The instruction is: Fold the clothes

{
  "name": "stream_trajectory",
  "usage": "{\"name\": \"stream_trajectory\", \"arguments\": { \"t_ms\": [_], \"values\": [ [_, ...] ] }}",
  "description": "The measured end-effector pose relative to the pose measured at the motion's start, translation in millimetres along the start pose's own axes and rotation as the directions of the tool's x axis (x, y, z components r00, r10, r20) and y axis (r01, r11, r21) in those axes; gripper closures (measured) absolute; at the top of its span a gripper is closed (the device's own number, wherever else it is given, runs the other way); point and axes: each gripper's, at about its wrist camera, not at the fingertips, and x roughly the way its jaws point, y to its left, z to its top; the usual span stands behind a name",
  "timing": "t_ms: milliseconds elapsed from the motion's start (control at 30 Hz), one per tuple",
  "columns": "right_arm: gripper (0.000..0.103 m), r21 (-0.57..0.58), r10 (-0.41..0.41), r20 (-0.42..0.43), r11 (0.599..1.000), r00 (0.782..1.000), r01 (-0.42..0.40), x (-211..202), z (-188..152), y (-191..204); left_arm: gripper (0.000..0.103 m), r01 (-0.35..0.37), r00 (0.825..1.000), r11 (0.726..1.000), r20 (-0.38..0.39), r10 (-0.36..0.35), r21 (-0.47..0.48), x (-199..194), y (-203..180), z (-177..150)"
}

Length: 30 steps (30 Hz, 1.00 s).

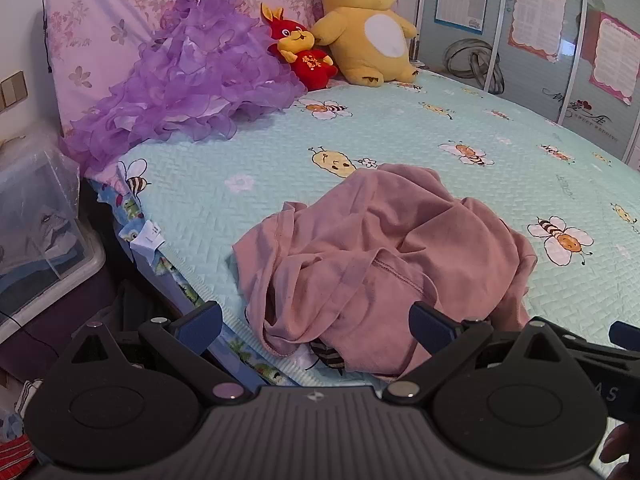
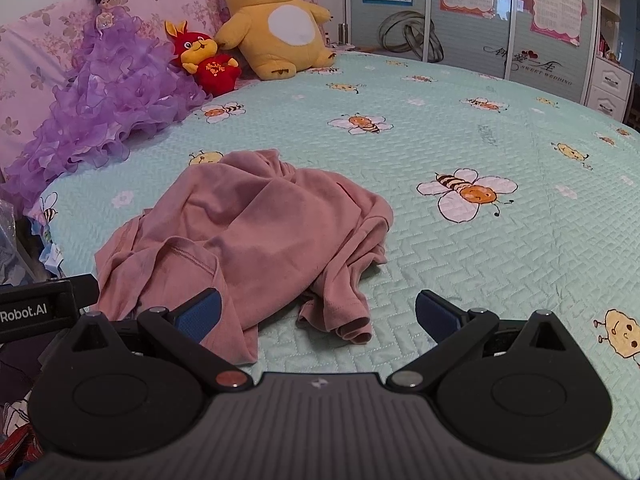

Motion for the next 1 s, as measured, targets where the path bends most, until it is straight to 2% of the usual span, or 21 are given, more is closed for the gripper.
{"name": "stream_trajectory", "arguments": {
  "t_ms": [100,267,633,1000],
  "values": [
    [0.001,0.003,0.004,0.001,1.000,1.000,-0.004,0.1,-0.4,0.5,0.001,0.037,0.999,0.999,0.027,-0.036,-0.038,-2.3,1.4,1.5],
    [0.001,0.010,0.011,-0.001,1.000,1.000,-0.011,0.5,-0.8,1.5,0.001,0.060,0.997,0.997,0.056,-0.057,-0.051,-9.3,0.2,2.7],
    [0.001,0.019,0.017,-0.010,1.000,1.000,-0.017,2.8,-3.3,3.4,0.000,0.032,0.996,0.999,0.082,-0.032,-0.007,-20.1,-3.2,6.2],
    [0.001,0.023,0.023,-0.039,0.999,0.999,-0.022,6.4,-6.4,6.7,0.000,0.050,0.995,0.999,0.083,-0.048,-0.021,-24.1,-0.8,8.2]
  ]
}}
